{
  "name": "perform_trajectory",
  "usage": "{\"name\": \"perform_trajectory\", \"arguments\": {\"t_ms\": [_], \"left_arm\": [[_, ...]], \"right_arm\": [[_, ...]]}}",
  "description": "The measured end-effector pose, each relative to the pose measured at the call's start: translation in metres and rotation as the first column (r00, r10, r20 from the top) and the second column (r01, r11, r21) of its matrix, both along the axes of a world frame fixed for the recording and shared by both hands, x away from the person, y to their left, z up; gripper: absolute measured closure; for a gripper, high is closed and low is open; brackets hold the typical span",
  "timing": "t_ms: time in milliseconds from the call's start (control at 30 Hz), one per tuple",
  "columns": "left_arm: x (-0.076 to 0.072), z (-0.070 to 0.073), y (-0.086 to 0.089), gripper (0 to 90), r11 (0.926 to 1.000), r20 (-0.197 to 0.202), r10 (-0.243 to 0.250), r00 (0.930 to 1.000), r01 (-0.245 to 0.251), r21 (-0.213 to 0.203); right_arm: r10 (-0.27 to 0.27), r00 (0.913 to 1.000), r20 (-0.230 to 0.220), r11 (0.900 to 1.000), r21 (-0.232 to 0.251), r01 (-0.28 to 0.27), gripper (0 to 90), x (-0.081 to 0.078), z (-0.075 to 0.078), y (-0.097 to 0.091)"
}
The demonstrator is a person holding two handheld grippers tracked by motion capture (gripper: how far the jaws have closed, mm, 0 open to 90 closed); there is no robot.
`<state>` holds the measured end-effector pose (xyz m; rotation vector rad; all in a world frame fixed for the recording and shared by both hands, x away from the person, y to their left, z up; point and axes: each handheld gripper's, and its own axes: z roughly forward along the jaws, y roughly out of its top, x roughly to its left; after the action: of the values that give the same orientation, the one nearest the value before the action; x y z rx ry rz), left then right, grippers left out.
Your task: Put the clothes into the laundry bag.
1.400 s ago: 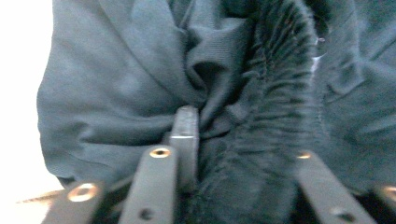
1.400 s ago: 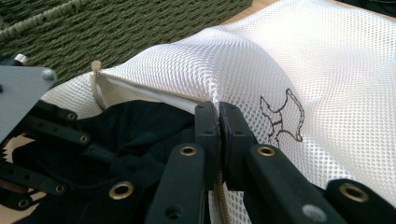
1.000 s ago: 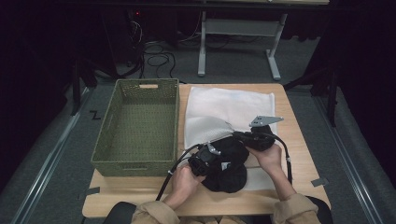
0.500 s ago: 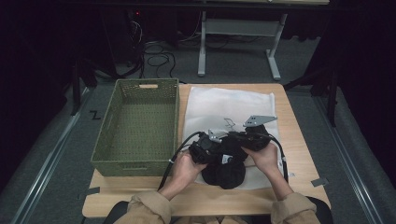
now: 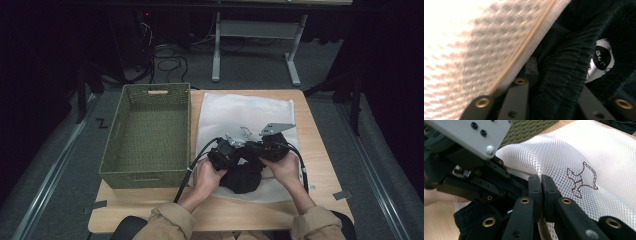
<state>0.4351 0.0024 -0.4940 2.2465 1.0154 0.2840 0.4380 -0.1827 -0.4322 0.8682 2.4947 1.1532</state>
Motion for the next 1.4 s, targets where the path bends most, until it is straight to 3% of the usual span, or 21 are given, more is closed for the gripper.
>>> {"name": "perform_trajectory", "arguments": {"t_ms": [133,300,433,567,633,700,833,933,1033,1100,1233,1400], "left_arm": [[-0.006,0.003,0.007,55.9,0.9992,-0.011,0.001,0.9999,-0.002,-0.039],[-0.023,0.017,0.013,39.8,0.9969,0.008,-0.028,0.9996,0.029,-0.073],[-0.039,0.028,0.016,34.6,0.9954,0.058,-0.075,0.9955,0.078,-0.056],[-0.053,0.036,0.019,31.1,0.9898,0.090,-0.100,0.9909,0.108,-0.092],[-0.057,0.037,0.020,30.0,0.9867,0.094,-0.113,0.9891,0.123,-0.106],[-0.061,0.034,0.019,28.4,0.9863,0.079,-0.133,0.9879,0.140,-0.088],[-0.060,0.021,0.013,27.8,0.9904,0.026,-0.138,0.9901,0.138,-0.006],[-0.055,0.007,0.009,27.3,0.9914,0.003,-0.130,0.9915,0.130,0.019],[-0.054,-0.003,0.002,29.9,0.9907,0.014,-0.126,0.9919,0.125,0.054],[-0.056,-0.006,-0.003,32.3,0.9887,0.048,-0.124,0.9912,0.119,0.091],[-0.052,-0.013,-0.008,41.5,0.9877,0.054,-0.118,0.9916,0.111,0.110],[-0.046,-0.019,-0.012,56.9,0.9838,0.007,-0.132,0.9913,0.130,0.124]], "right_arm": [[-0.003,1.0000,-0.006,1.0000,0.003,0.003,88.2,-0.001,-0.003,-0.001],[-0.007,0.9999,-0.007,0.9998,0.018,0.007,88.2,-0.001,-0.007,-0.002],[-0.007,1.0000,-0.002,0.9999,0.012,0.007,88.1,0.000,-0.006,-0.002],[-0.012,0.9999,-0.006,0.9999,0.000,0.012,88.1,0.001,-0.006,-0.002],[-0.011,0.9999,-0.004,0.9999,-0.006,0.011,88.1,0.000,-0.006,-0.002],[-0.008,1.0000,0.001,1.0000,-0.003,0.008,88.1,0.000,-0.007,-0.002],[-0.010,0.9999,-0.002,0.9999,-0.008,0.010,88.1,0.000,-0.007,-0.001],[-0.013,0.9999,-0.011,0.9995,-0.030,0.012,88.1,0.000,-0.007,-0.001],[-0.009,0.9999,-0.008,0.9994,-0.032,0.009,88.1,-0.001,-0.008,-0.001],[-0.007,0.9999,-0.014,0.9994,-0.033,0.007,88.1,-0.001,-0.009,-0.001],[-0.011,0.9999,-0.009,0.9995,-0.031,0.011,88.1,-0.001,-0.009,-0.001],[-0.003,0.9998,-0.019,0.9986,-0.053,0.002,88.1,-0.001,-0.009,-0.001]]}}
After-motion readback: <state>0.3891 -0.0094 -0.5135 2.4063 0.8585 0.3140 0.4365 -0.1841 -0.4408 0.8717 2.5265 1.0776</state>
